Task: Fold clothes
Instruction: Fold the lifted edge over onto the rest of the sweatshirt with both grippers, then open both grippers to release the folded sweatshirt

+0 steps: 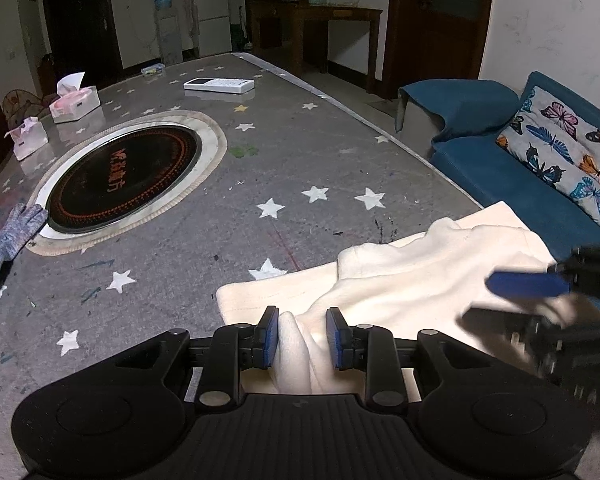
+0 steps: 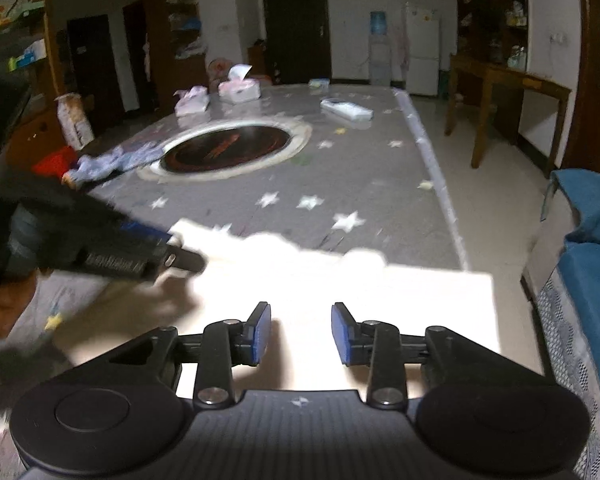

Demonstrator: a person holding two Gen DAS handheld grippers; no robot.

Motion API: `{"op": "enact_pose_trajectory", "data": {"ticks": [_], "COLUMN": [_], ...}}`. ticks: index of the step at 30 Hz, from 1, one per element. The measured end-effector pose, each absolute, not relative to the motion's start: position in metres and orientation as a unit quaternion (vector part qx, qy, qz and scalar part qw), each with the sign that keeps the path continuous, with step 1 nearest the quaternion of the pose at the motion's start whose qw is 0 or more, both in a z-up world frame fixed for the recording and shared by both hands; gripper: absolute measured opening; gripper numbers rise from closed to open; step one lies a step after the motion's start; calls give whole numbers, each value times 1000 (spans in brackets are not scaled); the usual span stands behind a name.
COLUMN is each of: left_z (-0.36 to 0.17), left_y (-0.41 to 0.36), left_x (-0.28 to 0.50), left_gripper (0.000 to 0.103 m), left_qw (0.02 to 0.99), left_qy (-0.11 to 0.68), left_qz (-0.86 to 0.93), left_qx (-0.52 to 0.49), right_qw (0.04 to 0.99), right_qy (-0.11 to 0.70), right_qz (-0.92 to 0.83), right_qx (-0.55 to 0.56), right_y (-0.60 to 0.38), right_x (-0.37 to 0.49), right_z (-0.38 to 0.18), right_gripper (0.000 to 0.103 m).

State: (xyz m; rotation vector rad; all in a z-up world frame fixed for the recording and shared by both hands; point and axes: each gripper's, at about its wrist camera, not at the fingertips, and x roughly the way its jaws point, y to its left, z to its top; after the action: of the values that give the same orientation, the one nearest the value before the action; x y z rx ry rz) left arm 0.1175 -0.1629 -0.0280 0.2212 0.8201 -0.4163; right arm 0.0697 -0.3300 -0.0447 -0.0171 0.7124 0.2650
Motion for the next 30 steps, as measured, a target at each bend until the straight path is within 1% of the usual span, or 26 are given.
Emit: {"op": "enact_pose_trajectory", "data": {"ticks": [5, 17, 24, 30], "left_z": [-31, -29, -9, -13], "left_y": [-160, -156, -151, -150], "left_x": [119, 118, 85, 53], "left_gripper": [29, 30, 30, 27], "left_qw": [890, 892, 898, 886], "left_qy": [397, 399, 373, 377], "left_qz": [-195, -190, -212, -245], "left_qx": [107, 99, 101, 111], "right_qw": [929, 934, 937, 931], "right_qy": [347, 336, 324, 335], "right_qz": [126, 118, 127, 136], "right_qx": [-28, -41, -39, -43], "right_y": [-324, -329, -322, -316], "right_x": [52, 11, 10, 5], "right_z": [-48, -42, -35, -43], "right_gripper": [35, 36, 36, 36]}}
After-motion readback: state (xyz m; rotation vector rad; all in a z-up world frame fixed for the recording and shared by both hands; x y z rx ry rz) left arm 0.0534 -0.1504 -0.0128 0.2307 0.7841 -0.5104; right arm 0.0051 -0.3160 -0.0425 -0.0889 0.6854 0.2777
